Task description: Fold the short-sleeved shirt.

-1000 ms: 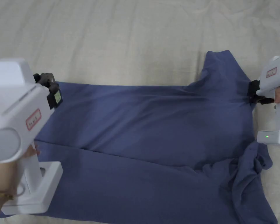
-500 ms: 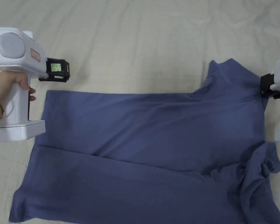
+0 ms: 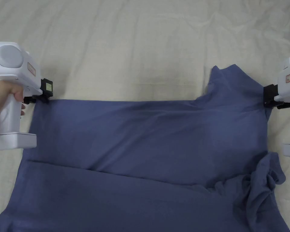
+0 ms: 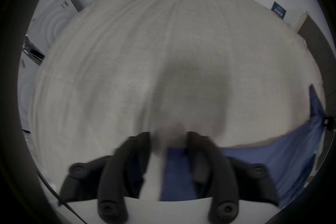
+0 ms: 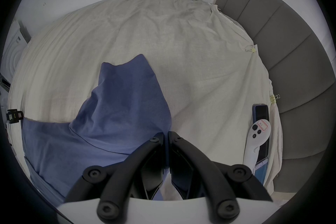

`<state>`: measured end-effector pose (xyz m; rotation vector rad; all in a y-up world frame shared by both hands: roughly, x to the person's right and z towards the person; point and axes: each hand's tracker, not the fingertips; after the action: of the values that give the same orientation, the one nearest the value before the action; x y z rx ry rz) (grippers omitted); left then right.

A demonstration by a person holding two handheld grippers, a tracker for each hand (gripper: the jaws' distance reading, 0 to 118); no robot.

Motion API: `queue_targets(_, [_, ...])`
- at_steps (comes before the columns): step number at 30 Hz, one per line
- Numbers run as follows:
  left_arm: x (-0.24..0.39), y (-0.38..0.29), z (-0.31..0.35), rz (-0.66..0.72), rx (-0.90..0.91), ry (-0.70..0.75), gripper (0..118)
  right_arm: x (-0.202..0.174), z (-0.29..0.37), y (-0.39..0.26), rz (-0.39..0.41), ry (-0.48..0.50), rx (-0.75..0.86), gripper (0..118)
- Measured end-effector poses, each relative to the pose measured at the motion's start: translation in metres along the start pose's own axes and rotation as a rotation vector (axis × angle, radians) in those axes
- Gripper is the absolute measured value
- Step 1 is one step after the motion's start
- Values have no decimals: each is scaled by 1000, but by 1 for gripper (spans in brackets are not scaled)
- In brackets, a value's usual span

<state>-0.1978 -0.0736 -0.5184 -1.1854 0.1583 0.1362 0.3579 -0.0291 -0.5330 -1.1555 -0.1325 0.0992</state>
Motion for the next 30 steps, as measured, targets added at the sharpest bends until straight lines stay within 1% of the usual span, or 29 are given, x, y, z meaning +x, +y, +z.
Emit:
queue_targets(1, [3, -1, 0, -18, 1, 39, 8, 0, 0, 0, -2, -1, -2, 4])
queue_targets(2, [2, 0, -1, -41, 3, 42, 3, 0, 0, 0, -8, -1, -3, 4])
queue_targets(3, [2, -1, -1, -46, 4, 40, 3, 0, 0, -1, -15, 1, -1, 4])
queue_targets(4, [2, -2, 2, -43, 10, 50, 0, 1, 1, -1, -20, 2, 1, 4])
queue_targets(10, [-19, -11, 45, 32, 150, -47, 0, 4, 23, -5, -36, 5, 39, 4])
queue_targets(14, [-34, -25, 84, 24, 214, -58, 0, 11, 49, -16, -93, 53, 85, 4])
queue_targets(16, [-42, -33, 103, 26, 233, -77, 0, 15, 66, -27, -98, 54, 126, 4])
queue_targets(21, [-56, -69, 150, 26, 289, -108, 0, 31, 117, -66, -84, 77, 200, 4])
queue_targets(26, [-70, -110, 167, -2, 308, -117, 0, 44, 160, -121, -64, 102, 244, 4])
queue_targets(30, [-76, -152, 173, -17, 303, -114, 0, 47, 176, -170, -30, 96, 246, 4])
